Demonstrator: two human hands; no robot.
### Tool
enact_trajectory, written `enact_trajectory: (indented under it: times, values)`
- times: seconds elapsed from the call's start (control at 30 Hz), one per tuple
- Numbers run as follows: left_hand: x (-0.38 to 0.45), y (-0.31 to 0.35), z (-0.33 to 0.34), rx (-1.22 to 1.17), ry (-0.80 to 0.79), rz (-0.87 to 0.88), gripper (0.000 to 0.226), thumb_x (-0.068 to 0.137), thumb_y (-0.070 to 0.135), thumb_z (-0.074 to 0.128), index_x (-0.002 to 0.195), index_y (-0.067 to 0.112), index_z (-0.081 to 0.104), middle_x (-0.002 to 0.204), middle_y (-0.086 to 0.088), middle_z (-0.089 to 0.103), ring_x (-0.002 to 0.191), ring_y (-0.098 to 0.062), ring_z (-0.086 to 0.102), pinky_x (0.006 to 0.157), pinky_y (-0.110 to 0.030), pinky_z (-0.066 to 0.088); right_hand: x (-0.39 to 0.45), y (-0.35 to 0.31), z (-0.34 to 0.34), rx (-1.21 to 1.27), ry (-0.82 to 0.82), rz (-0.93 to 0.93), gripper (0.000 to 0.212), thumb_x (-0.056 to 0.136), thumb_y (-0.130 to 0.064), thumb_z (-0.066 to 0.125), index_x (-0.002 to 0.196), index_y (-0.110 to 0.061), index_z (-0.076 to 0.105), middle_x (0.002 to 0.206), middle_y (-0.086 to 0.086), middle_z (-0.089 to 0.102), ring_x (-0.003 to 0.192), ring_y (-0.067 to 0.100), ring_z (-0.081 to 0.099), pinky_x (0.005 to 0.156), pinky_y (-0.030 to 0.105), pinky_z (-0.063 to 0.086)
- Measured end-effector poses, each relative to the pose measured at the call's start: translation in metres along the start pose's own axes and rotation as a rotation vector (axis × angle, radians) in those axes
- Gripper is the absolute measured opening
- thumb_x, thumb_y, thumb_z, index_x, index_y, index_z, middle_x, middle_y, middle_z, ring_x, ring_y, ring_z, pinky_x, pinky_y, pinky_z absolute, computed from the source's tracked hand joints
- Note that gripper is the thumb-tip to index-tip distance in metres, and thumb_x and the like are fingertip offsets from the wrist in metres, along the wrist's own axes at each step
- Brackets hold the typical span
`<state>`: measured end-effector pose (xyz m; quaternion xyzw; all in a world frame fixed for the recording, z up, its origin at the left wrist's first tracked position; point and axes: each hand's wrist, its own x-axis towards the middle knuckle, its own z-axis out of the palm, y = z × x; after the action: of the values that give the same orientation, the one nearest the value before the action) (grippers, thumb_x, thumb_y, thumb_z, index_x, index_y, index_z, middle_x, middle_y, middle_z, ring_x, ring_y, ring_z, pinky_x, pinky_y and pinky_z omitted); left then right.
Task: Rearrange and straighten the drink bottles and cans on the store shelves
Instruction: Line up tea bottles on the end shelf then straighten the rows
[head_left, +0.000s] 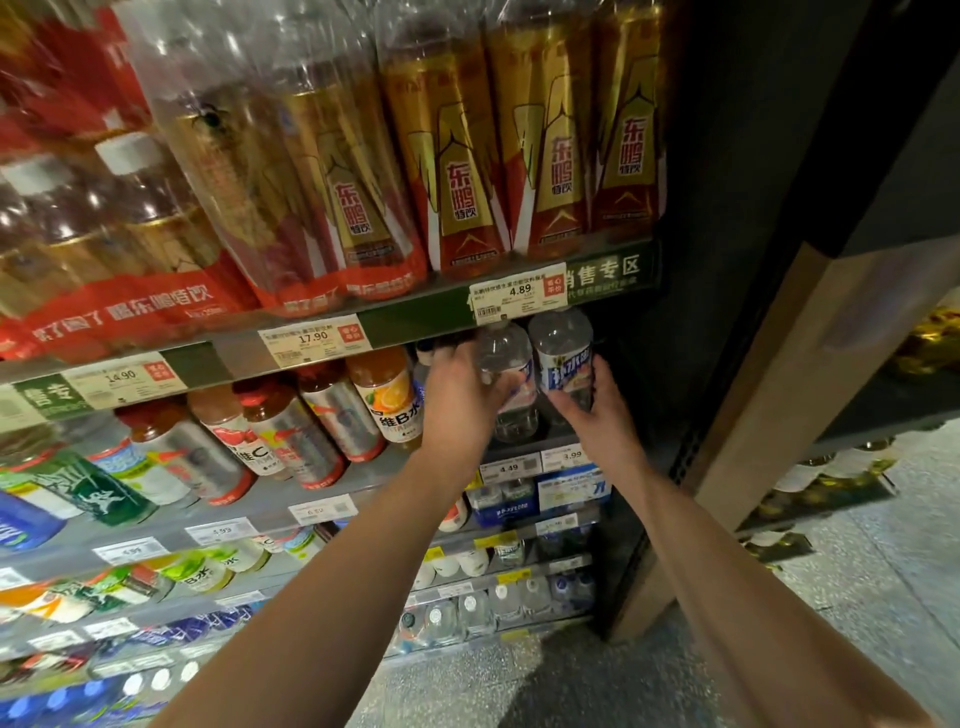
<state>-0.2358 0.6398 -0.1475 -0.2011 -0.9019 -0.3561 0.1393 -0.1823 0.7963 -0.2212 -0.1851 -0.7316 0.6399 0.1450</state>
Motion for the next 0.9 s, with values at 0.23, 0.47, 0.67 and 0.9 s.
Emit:
enact_trajectory:
  times: [0.23, 0.47, 0.67, 0.9]
  values:
    - [-0.035, -0.011, 0.029, -0.278, 0.149, -0.285, 0.053, 0.075, 0.033, 0.087, 0.115, 0.018, 0.057, 0.093, 0.013, 0.064, 0.078, -0.012, 0.066, 0.069, -0.037, 0.058, -0.003, 0.015, 0.002, -0.100, -0.060, -0.010, 0.068, 0.102, -0.024, 0.051, 0.158, -0.023, 0.013, 0.157, -0.002, 0.036, 0.143, 0.013, 0.034, 0.118, 0.039, 0.030]
    - [-0.031, -0.017, 0.030, -0.219, 0.134, -0.319, 0.039, 0.077, 0.037, 0.085, 0.096, 0.016, 0.058, 0.071, 0.013, 0.061, 0.064, -0.001, 0.059, 0.057, -0.019, 0.047, -0.005, 0.003, 0.005, -0.153, -0.033, -0.036, 0.064, 0.102, -0.021, 0.051, 0.158, -0.021, 0.019, 0.153, -0.004, 0.041, 0.137, 0.007, 0.038, 0.104, 0.022, 0.031]
    - [-0.051, -0.048, -0.003, -0.263, 0.153, -0.349, 0.029, 0.081, 0.024, 0.083, 0.076, 0.021, 0.055, 0.065, 0.008, 0.064, 0.060, -0.009, 0.062, 0.057, -0.026, 0.048, -0.047, -0.007, 0.029, -0.233, 0.359, -0.267, 0.039, 0.095, -0.024, 0.061, 0.132, -0.012, 0.054, 0.132, 0.004, 0.053, 0.122, 0.017, 0.052, 0.100, 0.023, 0.043]
    - [-0.064, -0.092, -0.050, -0.297, 0.342, -0.453, 0.026, 0.079, 0.027, 0.083, 0.077, 0.019, 0.059, 0.071, 0.006, 0.065, 0.068, -0.009, 0.063, 0.067, -0.035, 0.054, -0.073, -0.026, 0.108, -0.217, 0.139, -0.278, 0.034, 0.093, -0.026, 0.066, 0.125, -0.016, 0.058, 0.122, -0.001, 0.064, 0.112, 0.009, 0.058, 0.084, -0.002, 0.037]
